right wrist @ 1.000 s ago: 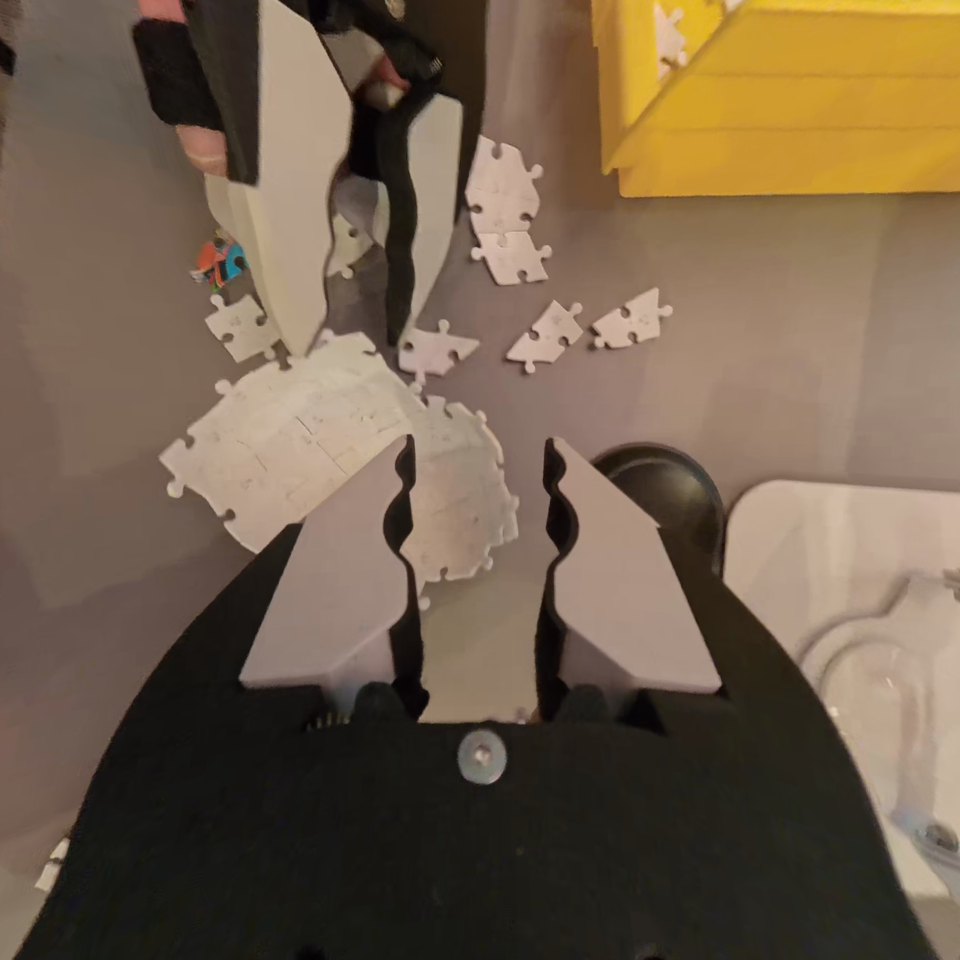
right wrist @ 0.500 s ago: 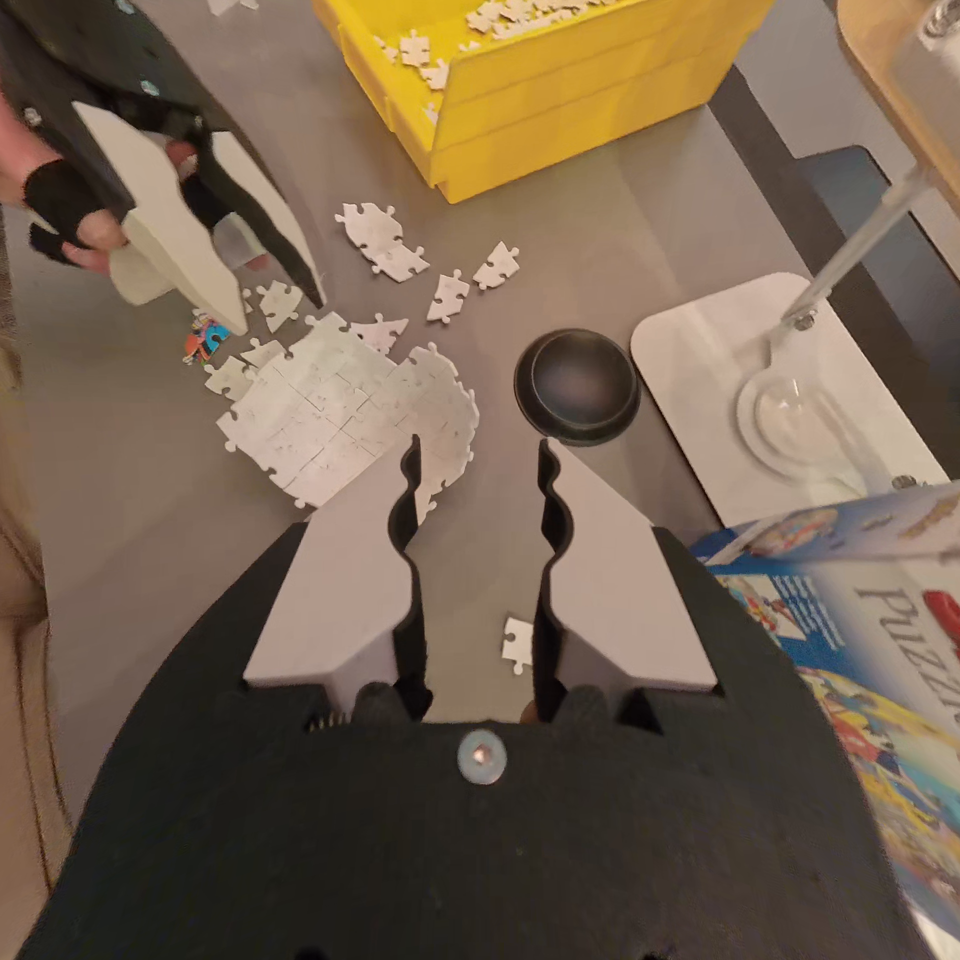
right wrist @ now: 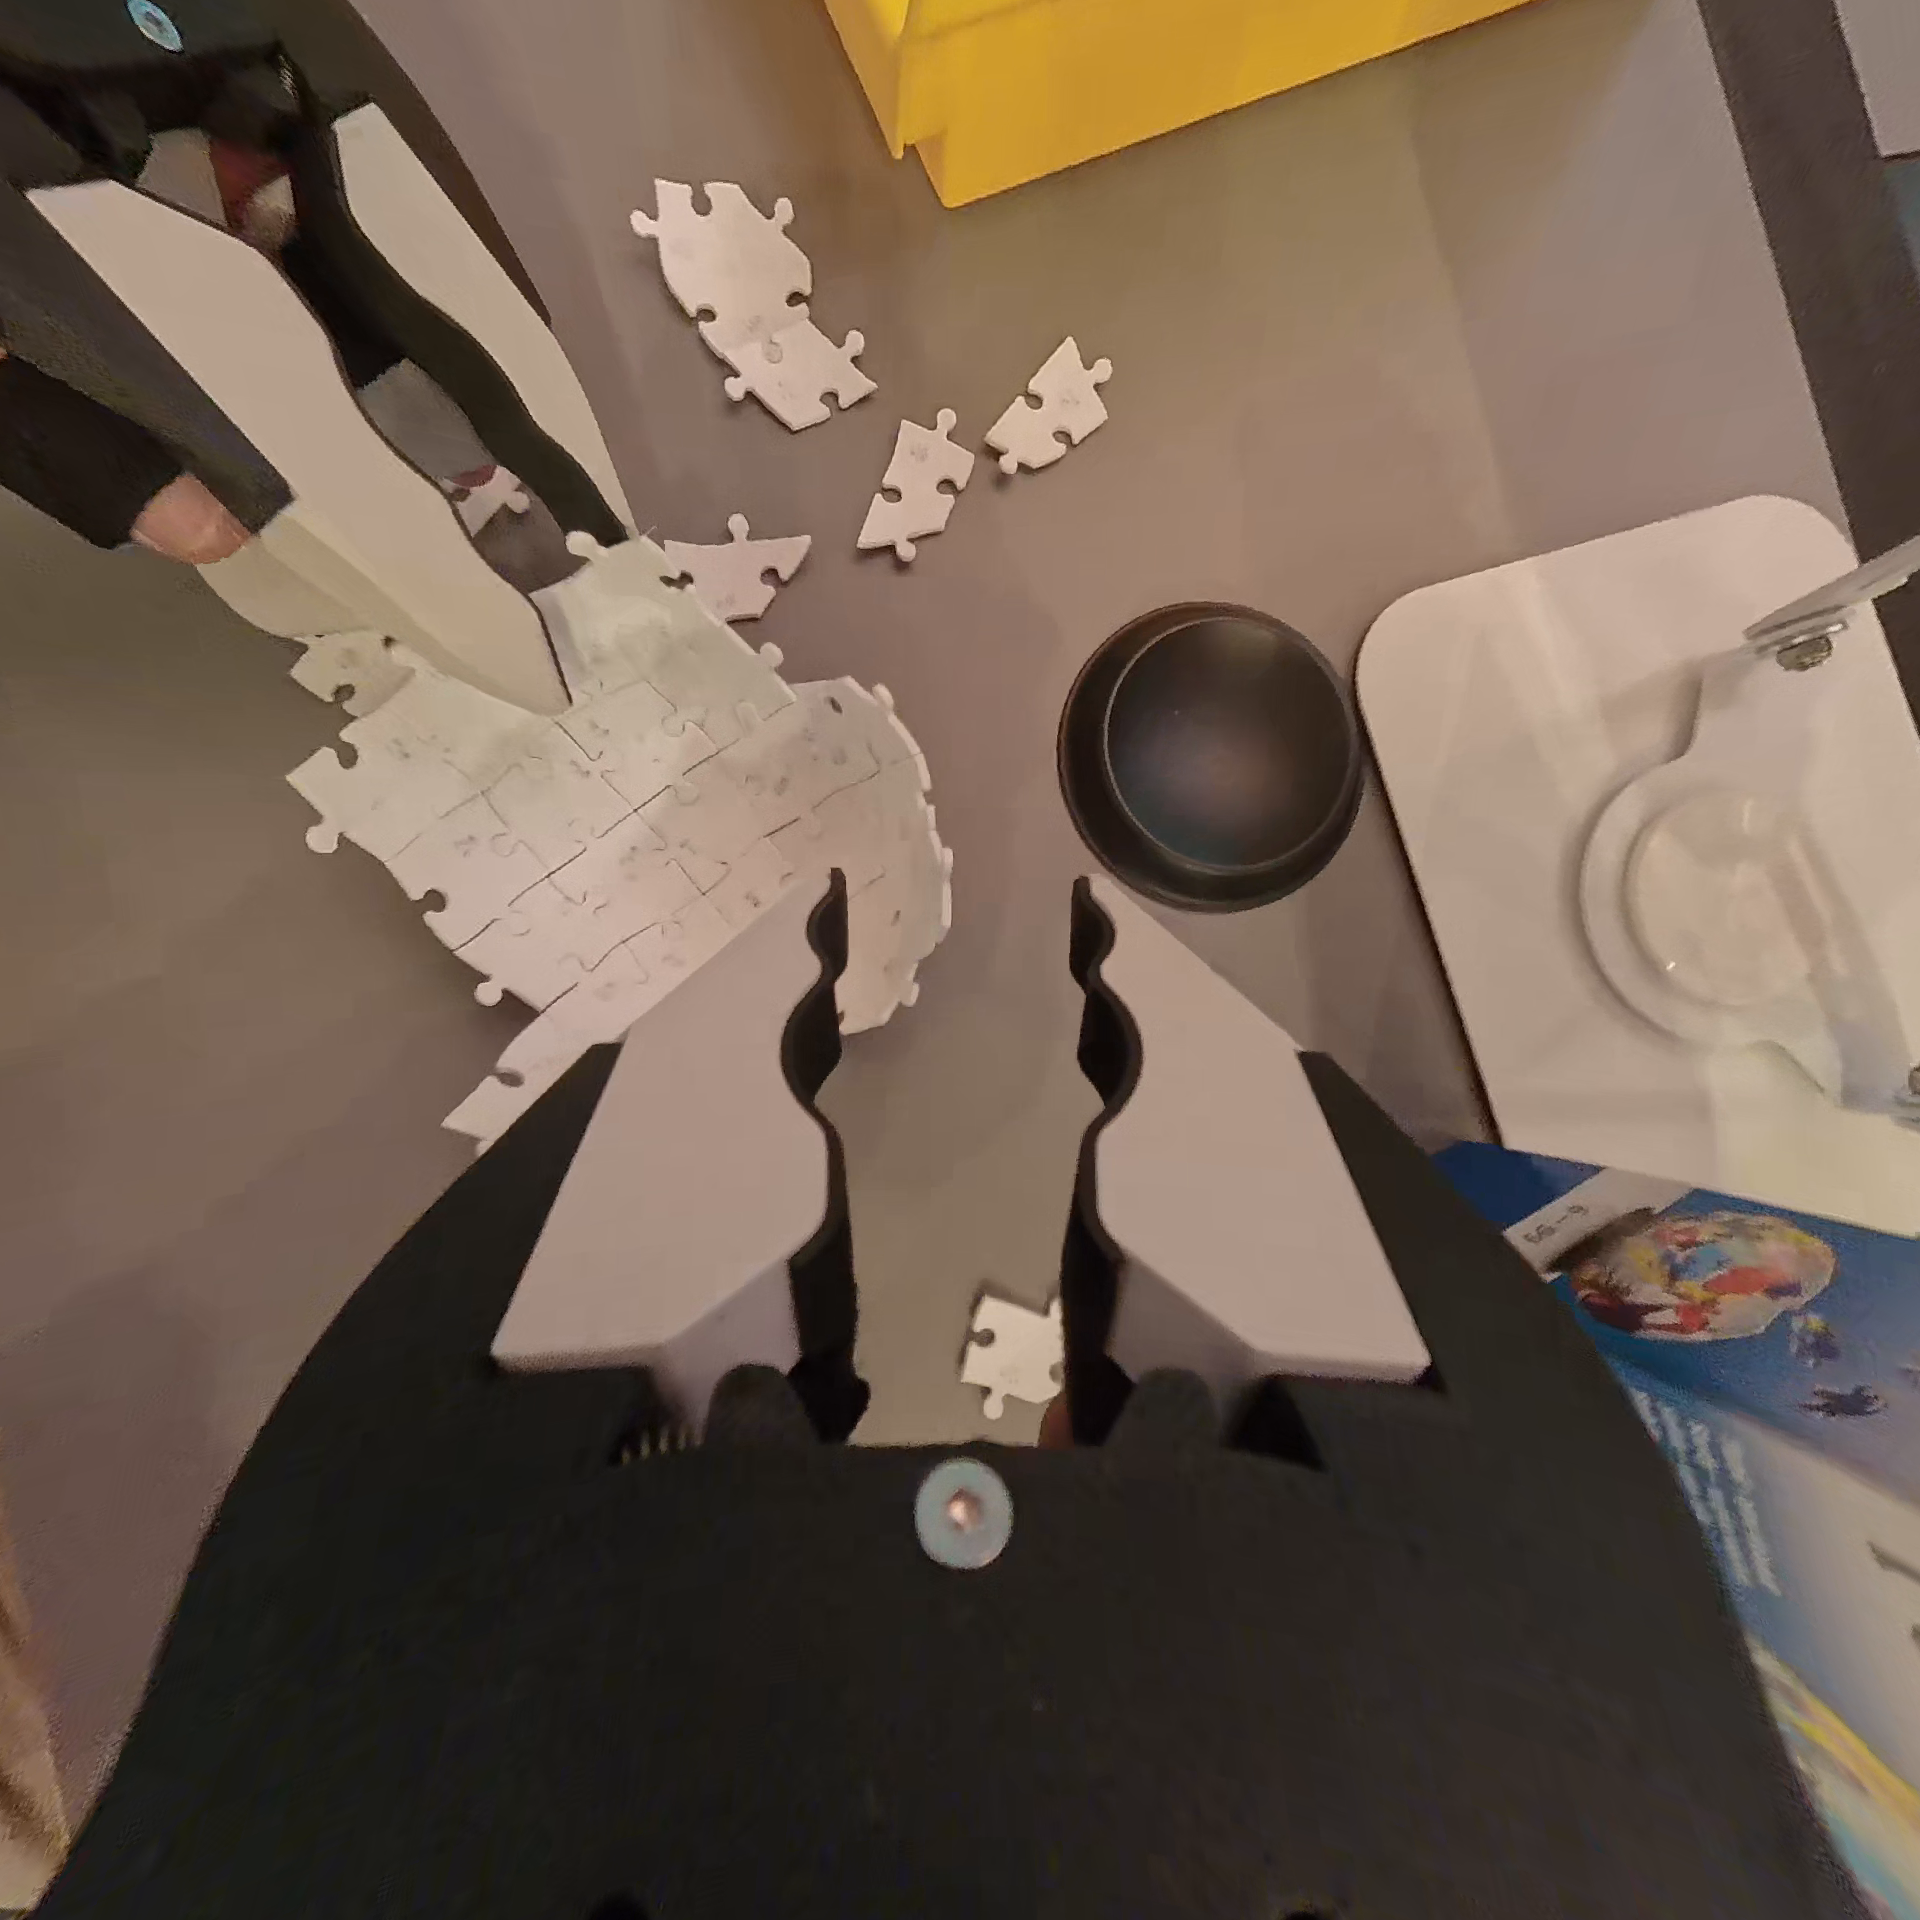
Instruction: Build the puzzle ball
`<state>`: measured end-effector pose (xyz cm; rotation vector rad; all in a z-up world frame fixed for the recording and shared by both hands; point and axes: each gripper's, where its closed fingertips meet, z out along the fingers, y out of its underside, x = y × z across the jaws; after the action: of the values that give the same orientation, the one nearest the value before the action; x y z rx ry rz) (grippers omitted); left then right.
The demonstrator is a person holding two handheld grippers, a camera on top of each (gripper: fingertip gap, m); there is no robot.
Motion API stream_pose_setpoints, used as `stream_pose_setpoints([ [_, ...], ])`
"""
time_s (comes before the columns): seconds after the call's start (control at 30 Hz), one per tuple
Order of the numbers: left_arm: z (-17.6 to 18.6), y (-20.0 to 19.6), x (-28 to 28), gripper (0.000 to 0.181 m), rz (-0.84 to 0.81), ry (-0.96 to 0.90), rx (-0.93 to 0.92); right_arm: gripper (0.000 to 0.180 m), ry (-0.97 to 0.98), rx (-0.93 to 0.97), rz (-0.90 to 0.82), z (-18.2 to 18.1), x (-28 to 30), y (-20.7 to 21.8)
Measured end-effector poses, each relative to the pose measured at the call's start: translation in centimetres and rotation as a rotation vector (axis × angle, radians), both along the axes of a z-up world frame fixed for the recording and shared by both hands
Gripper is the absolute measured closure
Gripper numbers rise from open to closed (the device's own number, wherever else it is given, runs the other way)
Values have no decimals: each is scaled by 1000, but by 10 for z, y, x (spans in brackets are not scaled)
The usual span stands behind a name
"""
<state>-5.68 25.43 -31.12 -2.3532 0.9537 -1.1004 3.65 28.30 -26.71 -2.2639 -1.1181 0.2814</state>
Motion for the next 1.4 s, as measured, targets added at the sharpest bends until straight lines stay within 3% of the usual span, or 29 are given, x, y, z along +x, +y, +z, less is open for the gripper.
stream_pose_setpoints([
  [0.37,-10,12,7,176,-67,110,13,139,44,-11,26,-1,-6,11],
  [0.8,-5,10,2,178,-217,182,19,138,170,-51,25,15,-8,-14],
  [1.17,1,-30,-21,178,-469,372,61,138,243,-116,6,8,-41,-64],
  [1.4,0,-54,-44,178,-494,392,52,139,240,-95,-41,-5,-42,-70],
])
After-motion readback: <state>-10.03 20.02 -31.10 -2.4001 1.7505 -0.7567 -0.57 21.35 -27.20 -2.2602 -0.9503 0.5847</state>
